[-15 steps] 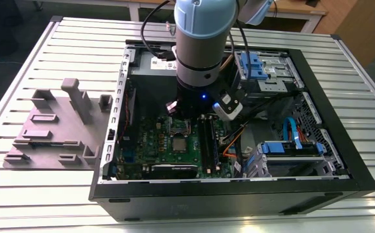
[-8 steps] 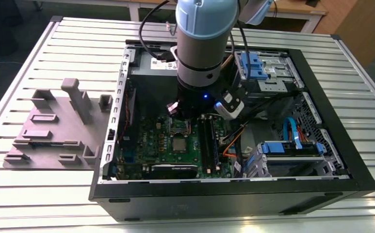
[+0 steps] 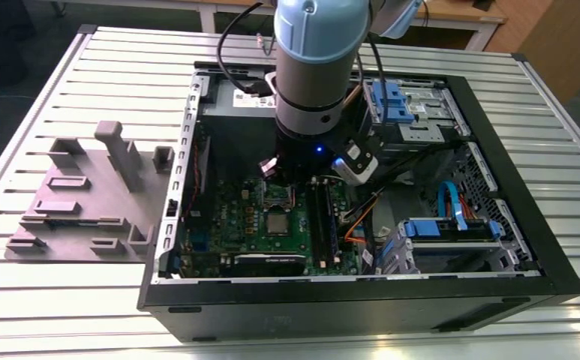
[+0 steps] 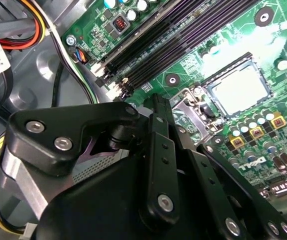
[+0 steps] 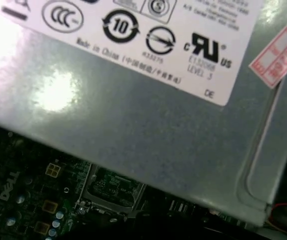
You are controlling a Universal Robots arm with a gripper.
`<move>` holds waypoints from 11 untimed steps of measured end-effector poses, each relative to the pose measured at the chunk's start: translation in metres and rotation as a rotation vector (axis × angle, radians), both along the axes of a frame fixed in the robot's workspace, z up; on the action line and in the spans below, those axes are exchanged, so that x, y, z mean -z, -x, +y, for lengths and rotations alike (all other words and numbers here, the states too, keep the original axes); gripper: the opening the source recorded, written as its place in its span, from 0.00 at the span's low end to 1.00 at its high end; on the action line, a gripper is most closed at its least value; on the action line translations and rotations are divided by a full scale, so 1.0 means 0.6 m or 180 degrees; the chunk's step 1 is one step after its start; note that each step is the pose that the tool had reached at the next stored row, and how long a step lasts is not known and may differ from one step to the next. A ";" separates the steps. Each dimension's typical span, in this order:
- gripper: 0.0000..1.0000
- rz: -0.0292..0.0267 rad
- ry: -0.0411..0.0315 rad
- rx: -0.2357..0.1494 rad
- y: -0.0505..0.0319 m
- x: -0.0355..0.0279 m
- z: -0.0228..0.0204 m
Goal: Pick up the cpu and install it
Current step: 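Close the cpu cover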
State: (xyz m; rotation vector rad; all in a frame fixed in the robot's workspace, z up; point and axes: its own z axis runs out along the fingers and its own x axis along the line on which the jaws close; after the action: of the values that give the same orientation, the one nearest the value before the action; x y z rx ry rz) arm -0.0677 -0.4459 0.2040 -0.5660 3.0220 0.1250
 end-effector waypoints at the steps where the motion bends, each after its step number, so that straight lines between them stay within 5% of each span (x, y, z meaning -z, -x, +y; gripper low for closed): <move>1: 0.10 0.0000 -0.0001 0.0000 0.000 0.001 0.0005; 11: 0.10 -0.0001 -0.0002 0.0001 0.001 0.006 0.0010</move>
State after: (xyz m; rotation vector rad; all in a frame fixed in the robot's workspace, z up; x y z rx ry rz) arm -0.0682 -0.4453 0.2002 -0.5657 3.0218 0.1258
